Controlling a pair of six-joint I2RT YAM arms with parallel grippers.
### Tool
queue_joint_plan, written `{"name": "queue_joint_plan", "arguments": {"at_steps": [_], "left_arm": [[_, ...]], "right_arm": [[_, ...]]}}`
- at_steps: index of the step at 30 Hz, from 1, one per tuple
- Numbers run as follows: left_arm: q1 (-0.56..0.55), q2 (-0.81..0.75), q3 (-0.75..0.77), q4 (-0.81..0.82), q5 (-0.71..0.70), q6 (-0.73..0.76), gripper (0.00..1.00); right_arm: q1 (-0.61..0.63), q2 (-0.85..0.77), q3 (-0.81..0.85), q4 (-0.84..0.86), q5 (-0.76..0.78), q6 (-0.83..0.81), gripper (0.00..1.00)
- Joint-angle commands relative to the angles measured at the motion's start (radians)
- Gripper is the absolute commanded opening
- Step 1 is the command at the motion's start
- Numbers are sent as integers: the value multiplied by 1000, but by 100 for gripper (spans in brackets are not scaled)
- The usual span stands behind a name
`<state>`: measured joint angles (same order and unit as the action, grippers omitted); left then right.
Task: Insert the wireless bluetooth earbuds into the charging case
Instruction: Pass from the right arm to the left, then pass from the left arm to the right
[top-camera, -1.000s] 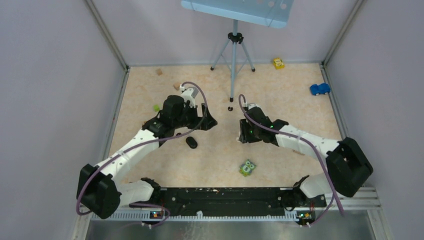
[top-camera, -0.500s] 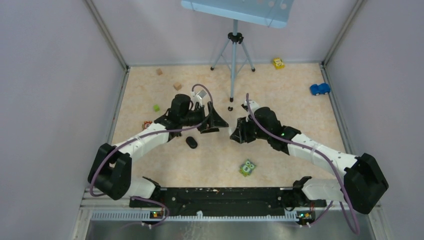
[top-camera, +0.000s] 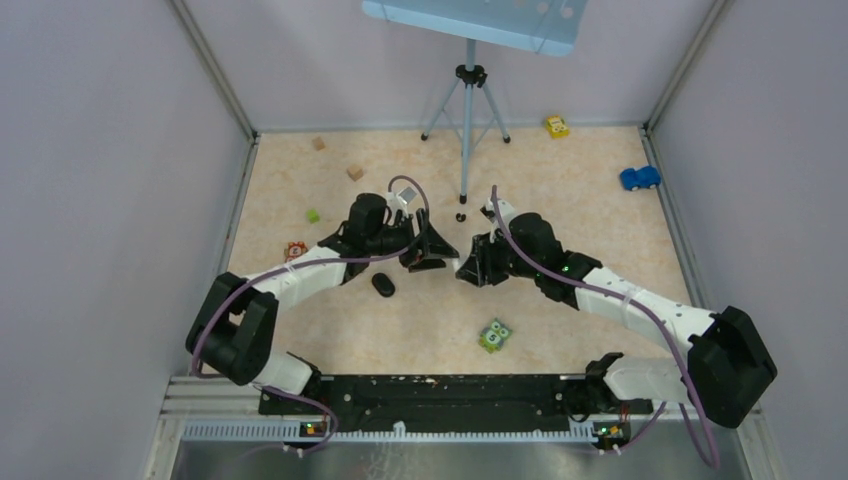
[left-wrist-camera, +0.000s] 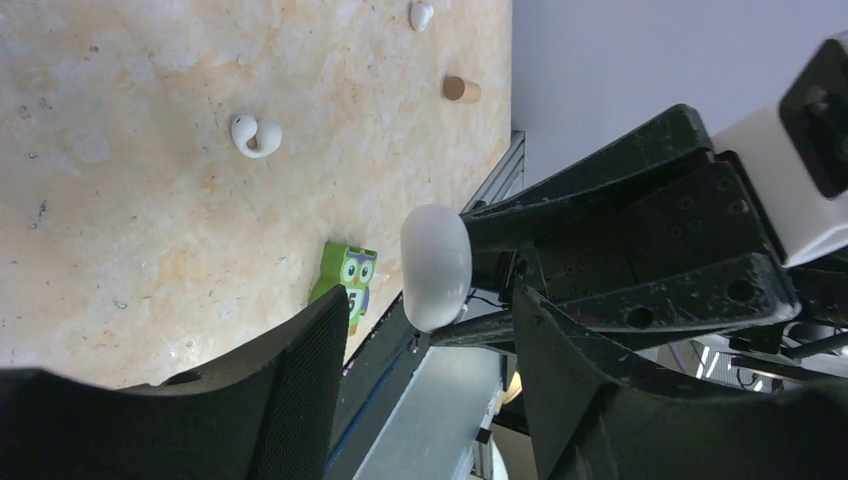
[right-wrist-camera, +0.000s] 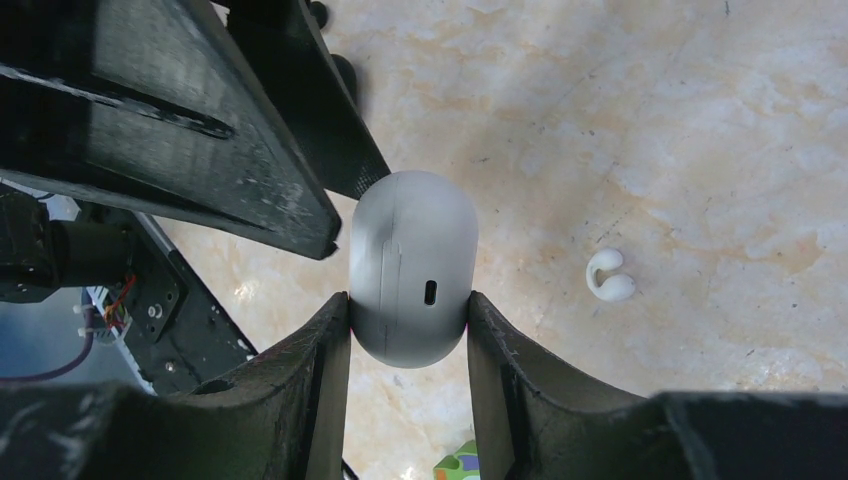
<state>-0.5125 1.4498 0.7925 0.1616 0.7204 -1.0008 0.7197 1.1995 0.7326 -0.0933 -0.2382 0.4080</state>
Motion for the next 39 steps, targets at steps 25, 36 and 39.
{"name": "queue_joint_plan", "arguments": {"at_steps": [25, 36, 39], "left_arm": [[-35, 64, 28, 82, 35, -33, 17], [-23, -2, 107, -203, -164, 10, 0], [-23, 0, 157, -303, -200, 26, 0]], "right_arm": [[12, 12, 27, 53, -19, -23, 45], [95, -53, 62, -10, 218, -84, 56], [208, -53, 81, -31, 398, -150, 56]]}}
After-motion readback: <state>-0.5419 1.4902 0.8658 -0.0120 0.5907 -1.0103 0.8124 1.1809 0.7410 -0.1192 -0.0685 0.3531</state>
